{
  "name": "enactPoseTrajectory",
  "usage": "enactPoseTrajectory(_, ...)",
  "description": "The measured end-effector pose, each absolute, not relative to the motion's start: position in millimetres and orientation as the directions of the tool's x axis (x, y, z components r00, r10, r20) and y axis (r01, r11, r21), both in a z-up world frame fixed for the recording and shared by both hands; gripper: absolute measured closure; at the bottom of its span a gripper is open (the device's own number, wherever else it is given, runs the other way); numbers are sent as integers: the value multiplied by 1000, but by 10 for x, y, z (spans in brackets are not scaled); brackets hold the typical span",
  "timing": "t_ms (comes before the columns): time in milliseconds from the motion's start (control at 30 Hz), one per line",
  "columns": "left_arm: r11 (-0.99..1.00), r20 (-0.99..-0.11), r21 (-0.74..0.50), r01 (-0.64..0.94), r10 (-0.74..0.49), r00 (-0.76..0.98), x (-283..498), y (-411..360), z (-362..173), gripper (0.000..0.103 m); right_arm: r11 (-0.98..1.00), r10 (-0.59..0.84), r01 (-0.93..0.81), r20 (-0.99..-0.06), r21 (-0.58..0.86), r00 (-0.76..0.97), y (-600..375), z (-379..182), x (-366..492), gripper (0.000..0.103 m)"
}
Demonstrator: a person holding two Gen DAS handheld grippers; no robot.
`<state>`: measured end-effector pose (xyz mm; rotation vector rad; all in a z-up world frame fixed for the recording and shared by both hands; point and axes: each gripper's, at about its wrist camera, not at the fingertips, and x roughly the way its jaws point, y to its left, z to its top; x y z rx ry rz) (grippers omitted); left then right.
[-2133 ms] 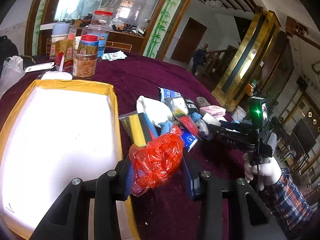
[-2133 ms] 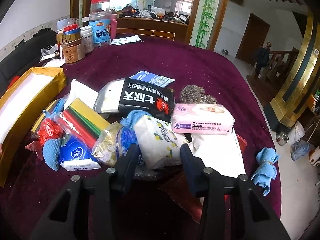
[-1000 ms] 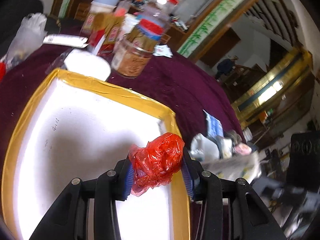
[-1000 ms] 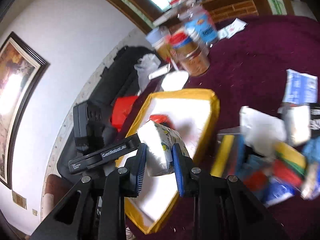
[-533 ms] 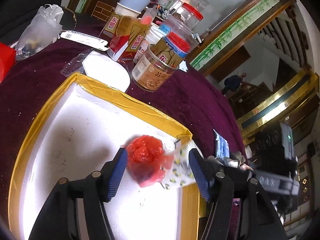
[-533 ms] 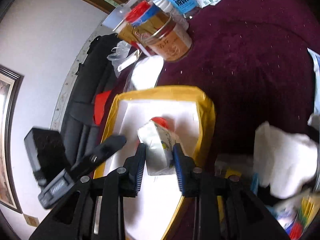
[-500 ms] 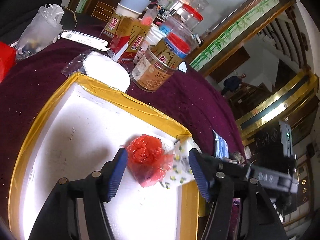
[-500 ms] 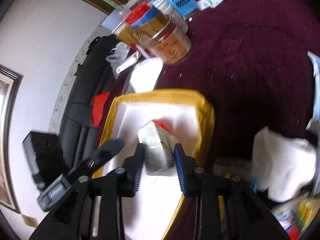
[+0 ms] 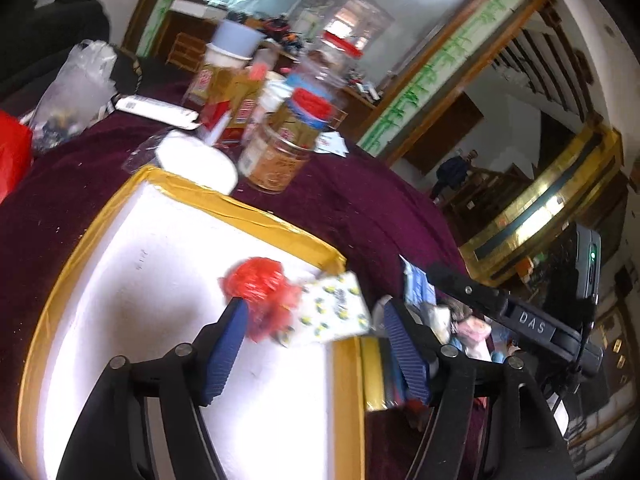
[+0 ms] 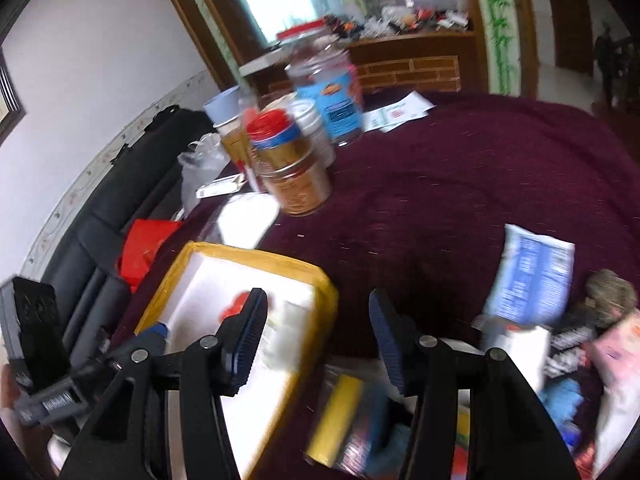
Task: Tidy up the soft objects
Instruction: 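Grasp the blue cloth with red bag using the left gripper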
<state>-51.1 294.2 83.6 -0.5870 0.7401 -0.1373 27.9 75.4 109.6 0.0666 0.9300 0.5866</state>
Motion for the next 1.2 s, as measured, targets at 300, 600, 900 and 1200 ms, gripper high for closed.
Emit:
enactPoseTrajectory(300,886,-639,-454,88,-393,661,-610,2063,891,26,908,403,-366,-667,204,627,-326,1056,-348,38)
enactPoseTrajectory(600,920,-721,-360,155,-380,580,-562,1261,654,26,946,322,-216,-612,243,722,-1313,831,-527,37)
enactPoseTrajectory(900,969,-757,-153,197,-242,607,-511,768,474,27,930,347,-185,-585,319,733,-1635,679,-541,37)
enactPoseTrajectory(1200,967,-769,-142,212,-242,591,-413,708,357,67,921,356,-171,-577,349,735,-1699,669,-546,35)
